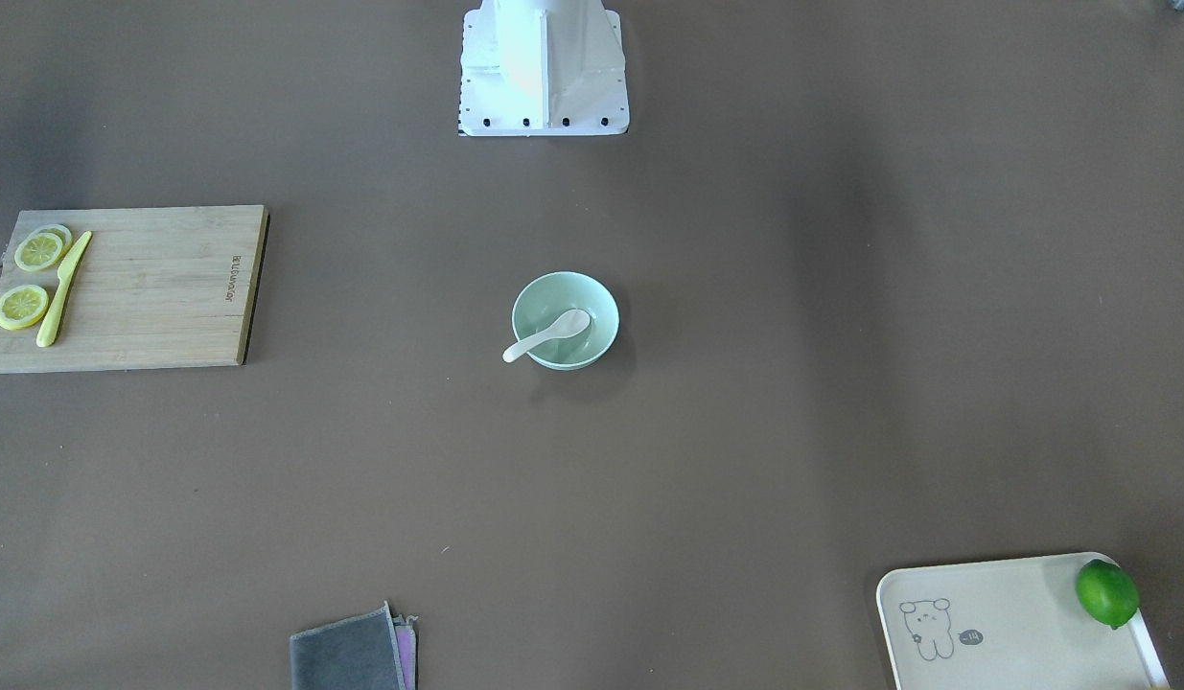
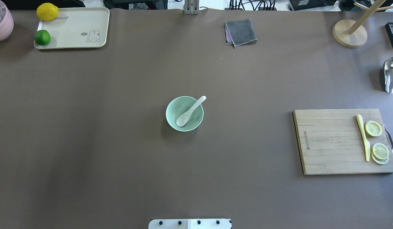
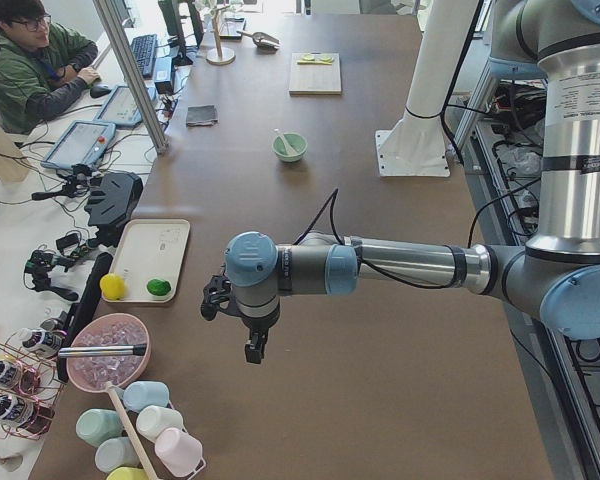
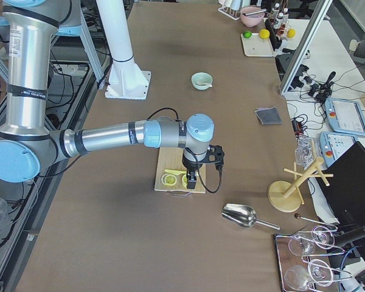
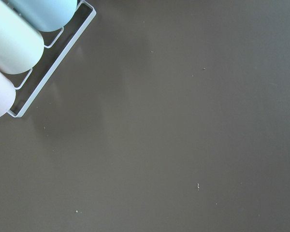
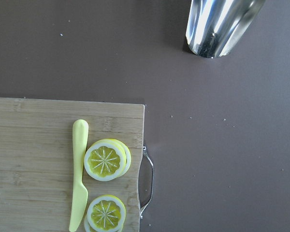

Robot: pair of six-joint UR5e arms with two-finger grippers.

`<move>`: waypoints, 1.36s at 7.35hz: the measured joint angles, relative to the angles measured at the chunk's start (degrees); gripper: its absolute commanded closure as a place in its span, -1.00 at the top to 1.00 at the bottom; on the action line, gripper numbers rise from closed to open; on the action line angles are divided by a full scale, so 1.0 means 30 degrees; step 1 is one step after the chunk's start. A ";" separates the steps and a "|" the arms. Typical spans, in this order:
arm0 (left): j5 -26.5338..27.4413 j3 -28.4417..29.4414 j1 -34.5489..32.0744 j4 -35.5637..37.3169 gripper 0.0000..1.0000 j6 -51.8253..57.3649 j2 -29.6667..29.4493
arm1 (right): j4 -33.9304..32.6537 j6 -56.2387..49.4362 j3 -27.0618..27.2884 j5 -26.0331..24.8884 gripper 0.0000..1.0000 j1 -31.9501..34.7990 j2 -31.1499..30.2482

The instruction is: Place spoon in bowl

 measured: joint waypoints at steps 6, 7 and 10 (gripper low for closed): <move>-0.0183 -0.2150 -0.0214 0.1102 0.98 0.0134 0.0369 | 0.1571 -0.0235 0.0057 0.0000 1.00 0.1781 -0.1769; -0.0176 -0.2249 -0.0228 0.1099 0.97 0.0159 0.0402 | 0.2276 -0.0240 -0.0022 -0.0030 1.00 0.1806 -0.1923; -0.0164 -0.2247 -0.0240 0.1097 0.98 0.0208 0.0422 | 0.2788 -0.0243 -0.0092 0.0033 1.00 0.1798 -0.1978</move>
